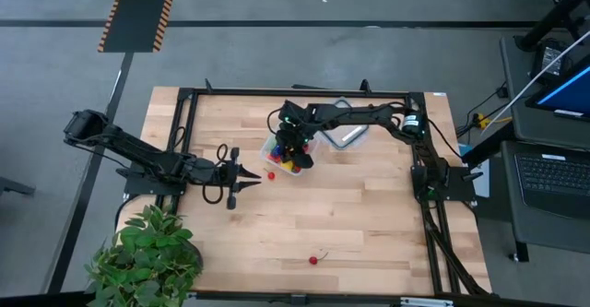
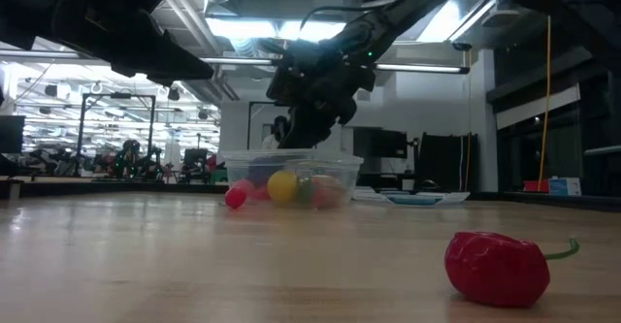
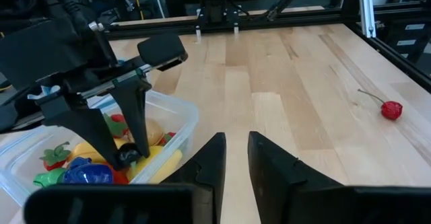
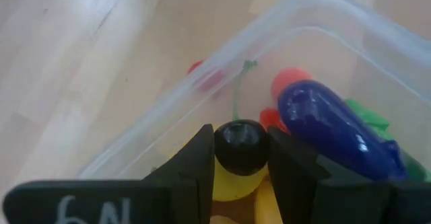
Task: Pick and placing Produce into tupperware
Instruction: Put the black cherry into the transparent container, then put the bottom red cherry into the transparent container
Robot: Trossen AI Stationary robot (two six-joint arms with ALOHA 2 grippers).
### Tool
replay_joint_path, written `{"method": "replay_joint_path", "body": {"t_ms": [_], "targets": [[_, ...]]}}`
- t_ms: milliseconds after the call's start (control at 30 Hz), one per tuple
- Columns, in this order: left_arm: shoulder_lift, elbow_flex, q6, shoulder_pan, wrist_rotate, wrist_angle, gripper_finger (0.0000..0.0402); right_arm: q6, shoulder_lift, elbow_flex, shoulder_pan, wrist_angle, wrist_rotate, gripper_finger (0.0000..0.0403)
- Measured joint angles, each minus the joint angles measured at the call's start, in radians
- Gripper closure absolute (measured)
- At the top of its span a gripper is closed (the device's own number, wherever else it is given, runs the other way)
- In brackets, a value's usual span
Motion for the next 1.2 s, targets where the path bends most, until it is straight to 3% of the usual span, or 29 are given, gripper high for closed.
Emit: {"method": "replay_joint_path", "body": {"t_ms": [333, 567, 933, 1100, 1200], "targets": [[0.000, 0.000, 0.000, 0.000, 0.000, -0.001, 0.0367, 0.055, 0.000, -0.002, 0.001, 0.006, -0.022, 0.0290], [0.000, 0.000, 0.000, 0.000, 0.000, -0.001, 0.0379, 0.089, 0.000, -0.002, 0.001, 0.040, -0.021, 0.0255], [0.000, 0.000, 0.000, 0.000, 0.000, -0.001, 0.0393, 0.113, -0.001, 0.029, 0.001, 0.005, -0.019, 0.0296], [0.000, 0.000, 0.000, 0.000, 0.000, -0.001, 0.0399, 0.100, -0.004, 0.125, -0.007, -0.146, -0.012, 0.0327], [0.000, 0.000, 0.001, 0.000, 0.000, -0.001, 0.0401, 0.079, -0.006, 0.210, -0.010, -0.277, 0.055, 0.0348]]}}
